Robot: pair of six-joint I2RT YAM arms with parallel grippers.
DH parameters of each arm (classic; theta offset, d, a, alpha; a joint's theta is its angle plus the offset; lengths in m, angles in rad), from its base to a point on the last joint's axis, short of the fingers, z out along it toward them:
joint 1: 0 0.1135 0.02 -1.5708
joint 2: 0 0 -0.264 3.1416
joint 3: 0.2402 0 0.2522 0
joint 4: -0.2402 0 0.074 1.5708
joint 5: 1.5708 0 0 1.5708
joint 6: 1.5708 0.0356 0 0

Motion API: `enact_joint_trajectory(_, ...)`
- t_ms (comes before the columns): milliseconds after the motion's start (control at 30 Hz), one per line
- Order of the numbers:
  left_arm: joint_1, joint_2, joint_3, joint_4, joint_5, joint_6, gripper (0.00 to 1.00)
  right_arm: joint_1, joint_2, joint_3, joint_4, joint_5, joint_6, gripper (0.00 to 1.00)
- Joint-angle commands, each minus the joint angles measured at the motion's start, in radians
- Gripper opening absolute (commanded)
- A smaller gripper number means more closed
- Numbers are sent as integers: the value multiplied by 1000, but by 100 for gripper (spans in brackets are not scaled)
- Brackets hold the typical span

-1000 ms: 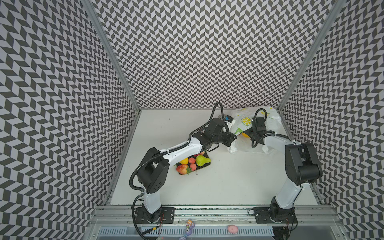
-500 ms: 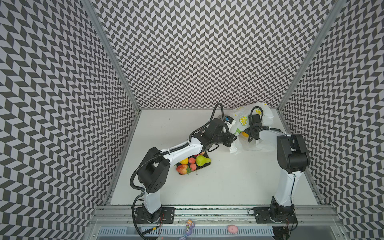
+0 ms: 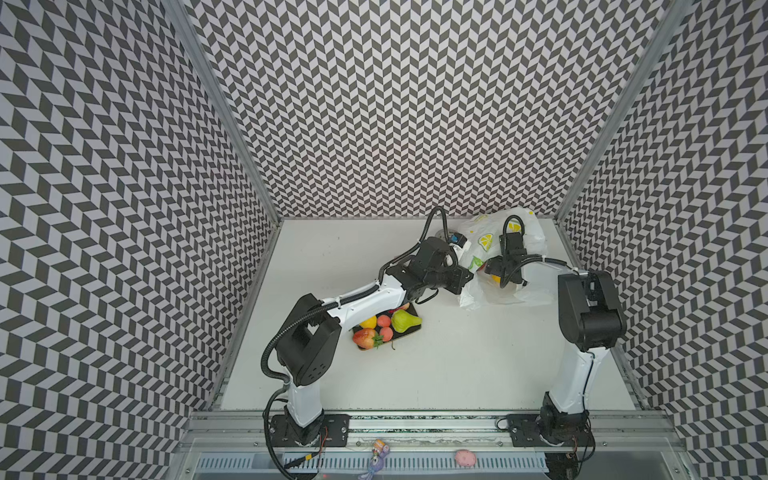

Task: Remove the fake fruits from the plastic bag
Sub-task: 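Close the right gripper on the yellow pear inside the bag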

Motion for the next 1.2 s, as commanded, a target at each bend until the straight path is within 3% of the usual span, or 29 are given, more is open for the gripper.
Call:
enact_joint_trajectory(0,-1,6,-9,4,10,-8,0,-5,-38,-23,-18,21,-57,93)
enact_joint_trajectory(133,-1,2,-14,5,3,-9,0,-5,-31,-35,-11,-14,-58,90)
enact_joint_trajectory(467,12,21,-14,18,-17,-22,0,-5,-145,-74,11,-108,-70,72)
enact_joint_trajectory(867,45,88,66,33,-22,-37,0,37,-345,-255,20,-308,-151,72)
enact_joint_trajectory(1167,52,80,153,55,-51,17,0,62,-366,-294,-79,-335,-186,72)
